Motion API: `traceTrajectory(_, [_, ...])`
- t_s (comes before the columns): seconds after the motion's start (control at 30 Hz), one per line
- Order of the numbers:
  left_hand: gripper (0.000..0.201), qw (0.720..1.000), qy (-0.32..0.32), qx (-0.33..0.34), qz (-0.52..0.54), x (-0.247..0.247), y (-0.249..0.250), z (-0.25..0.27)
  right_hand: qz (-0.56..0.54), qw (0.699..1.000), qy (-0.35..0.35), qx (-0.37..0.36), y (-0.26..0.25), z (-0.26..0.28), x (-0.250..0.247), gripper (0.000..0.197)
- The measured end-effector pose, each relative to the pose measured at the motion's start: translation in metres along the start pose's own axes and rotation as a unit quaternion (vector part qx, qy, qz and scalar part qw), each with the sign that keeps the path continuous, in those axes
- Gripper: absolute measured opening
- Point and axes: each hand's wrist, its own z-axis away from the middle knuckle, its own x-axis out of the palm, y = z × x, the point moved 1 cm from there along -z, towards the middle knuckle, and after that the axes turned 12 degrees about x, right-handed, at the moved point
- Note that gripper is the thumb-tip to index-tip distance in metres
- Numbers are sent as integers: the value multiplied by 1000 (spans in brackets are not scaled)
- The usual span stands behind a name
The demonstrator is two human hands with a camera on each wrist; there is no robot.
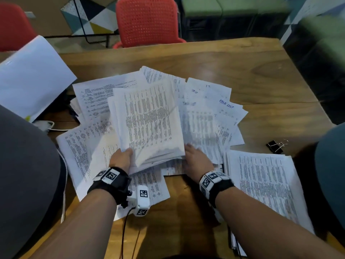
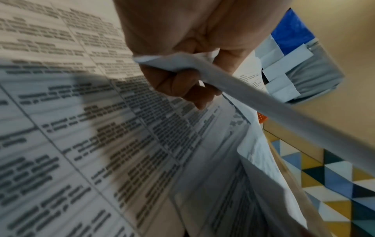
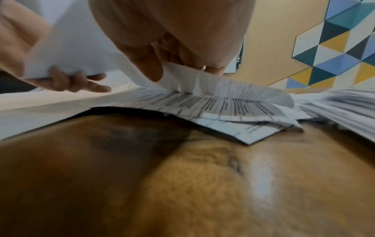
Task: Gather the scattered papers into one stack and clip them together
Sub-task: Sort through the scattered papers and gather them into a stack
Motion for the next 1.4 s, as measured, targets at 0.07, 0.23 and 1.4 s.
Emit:
traceTrajectory(0.07, [50, 999, -34, 3, -28, 12, 8, 5, -18, 999, -3, 38, -5, 13, -7, 37])
traceTrajectory(0.23, [33, 994, -75, 28, -76, 41, 21, 16, -197, 947, 118, 223, 30, 4, -28, 33])
traceTrajectory(1.4, [58, 931, 62, 284, 222, -9, 68, 63, -492, 859, 109, 96, -51, 17, -106, 49])
